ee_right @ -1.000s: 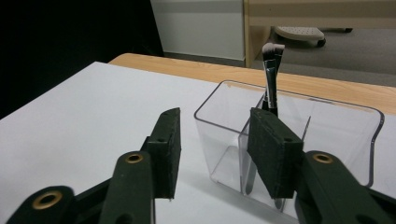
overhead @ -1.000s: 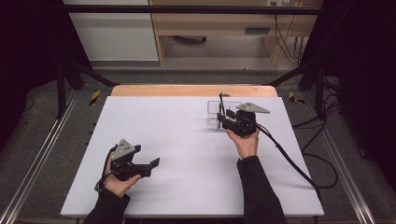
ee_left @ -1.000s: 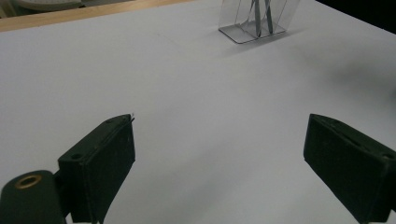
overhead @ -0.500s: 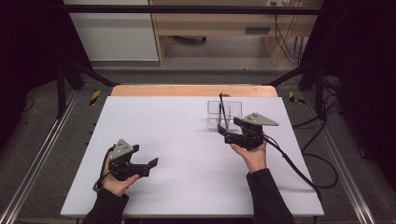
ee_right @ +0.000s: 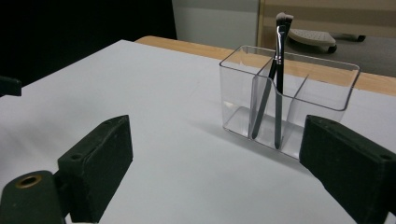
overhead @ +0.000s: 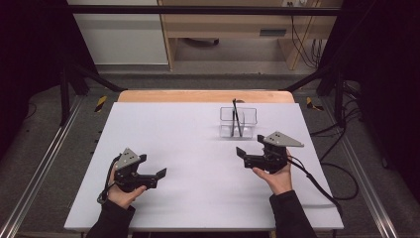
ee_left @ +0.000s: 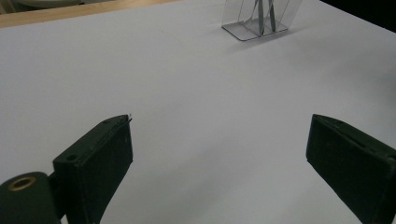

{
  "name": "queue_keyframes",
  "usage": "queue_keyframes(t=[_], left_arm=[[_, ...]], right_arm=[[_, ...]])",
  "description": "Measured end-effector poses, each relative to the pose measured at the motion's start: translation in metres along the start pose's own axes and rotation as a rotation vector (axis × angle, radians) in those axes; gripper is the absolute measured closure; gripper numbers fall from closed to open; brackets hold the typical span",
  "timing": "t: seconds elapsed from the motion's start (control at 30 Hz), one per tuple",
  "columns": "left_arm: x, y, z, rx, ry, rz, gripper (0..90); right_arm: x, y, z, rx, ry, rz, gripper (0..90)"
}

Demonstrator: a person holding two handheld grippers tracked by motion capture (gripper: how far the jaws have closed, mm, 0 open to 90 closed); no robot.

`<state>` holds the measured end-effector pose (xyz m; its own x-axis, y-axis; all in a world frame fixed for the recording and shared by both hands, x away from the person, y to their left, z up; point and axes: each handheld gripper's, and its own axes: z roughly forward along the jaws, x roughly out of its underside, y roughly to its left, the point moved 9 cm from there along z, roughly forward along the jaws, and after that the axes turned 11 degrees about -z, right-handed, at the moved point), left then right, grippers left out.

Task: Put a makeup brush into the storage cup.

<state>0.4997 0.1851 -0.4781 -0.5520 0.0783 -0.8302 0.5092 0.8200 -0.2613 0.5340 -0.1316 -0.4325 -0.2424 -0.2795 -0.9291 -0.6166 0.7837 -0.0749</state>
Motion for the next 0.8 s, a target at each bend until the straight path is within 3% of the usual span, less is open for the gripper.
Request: queue_keyframes(t=[0.2, 0.53, 0.8], left_arm=[[0.0, 0.0, 0.0, 0.004, -0.001, 0.002, 6.4], [0.002, 0.002, -0.002, -0.001, -0.001, -0.003, 6.4], [0.002, 0.003, -0.002, -0.004, 0.001, -0.001, 6.2]], right_arm=[[0.009, 0.001, -0.011, -0.001, -0.01, 0.006, 7.1], [0.033, 0.002, -0.021, 0.004, 0.04, -0.007, 4.7], [0.037, 0.001, -0.028, 0.01, 0.029, 0.009, 4.7]])
